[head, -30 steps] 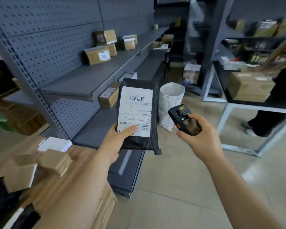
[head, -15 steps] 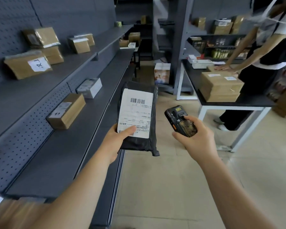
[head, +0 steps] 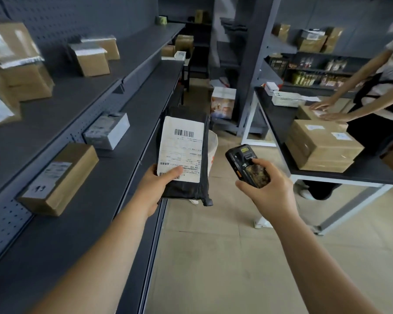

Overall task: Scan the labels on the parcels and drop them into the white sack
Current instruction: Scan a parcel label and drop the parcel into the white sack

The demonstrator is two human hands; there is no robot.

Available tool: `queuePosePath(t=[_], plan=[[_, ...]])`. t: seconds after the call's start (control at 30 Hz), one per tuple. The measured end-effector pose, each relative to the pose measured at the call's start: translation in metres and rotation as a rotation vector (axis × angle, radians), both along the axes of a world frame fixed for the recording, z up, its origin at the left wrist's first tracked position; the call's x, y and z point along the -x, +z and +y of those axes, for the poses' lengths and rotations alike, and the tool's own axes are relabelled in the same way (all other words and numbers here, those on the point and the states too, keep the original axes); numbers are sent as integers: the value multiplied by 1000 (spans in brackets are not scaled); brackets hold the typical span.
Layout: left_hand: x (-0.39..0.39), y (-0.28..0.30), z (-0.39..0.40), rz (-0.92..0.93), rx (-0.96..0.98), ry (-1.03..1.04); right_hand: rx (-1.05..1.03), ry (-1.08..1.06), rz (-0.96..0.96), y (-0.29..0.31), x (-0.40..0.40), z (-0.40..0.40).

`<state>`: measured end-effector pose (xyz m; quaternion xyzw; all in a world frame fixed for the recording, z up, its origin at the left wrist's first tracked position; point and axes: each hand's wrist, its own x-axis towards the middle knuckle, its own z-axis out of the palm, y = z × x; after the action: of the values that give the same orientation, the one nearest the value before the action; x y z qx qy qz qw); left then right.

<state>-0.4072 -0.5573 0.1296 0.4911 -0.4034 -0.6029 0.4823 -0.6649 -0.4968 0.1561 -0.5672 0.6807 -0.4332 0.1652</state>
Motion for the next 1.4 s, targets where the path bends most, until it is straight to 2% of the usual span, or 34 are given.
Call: queuePosePath(t=[0.2, 0.6, 0.9, 1.13, 1.4], plan=[[3, -20, -82, -89, -22, 66, -2, 72, 5, -22, 15, -96], [94, -28, -297, -231, -30, 88, -37, 97, -92, -53, 109, -306], [122, -62, -400, -268, -127, 88, -128, 125, -70, -83, 133, -418], [120, -110, -504, -271, -178, 67, -207, 95, -61, -126, 125, -514], [108, -192, -644, -395, -295, -35, -359, 35, -45, -189, 106, -633]])
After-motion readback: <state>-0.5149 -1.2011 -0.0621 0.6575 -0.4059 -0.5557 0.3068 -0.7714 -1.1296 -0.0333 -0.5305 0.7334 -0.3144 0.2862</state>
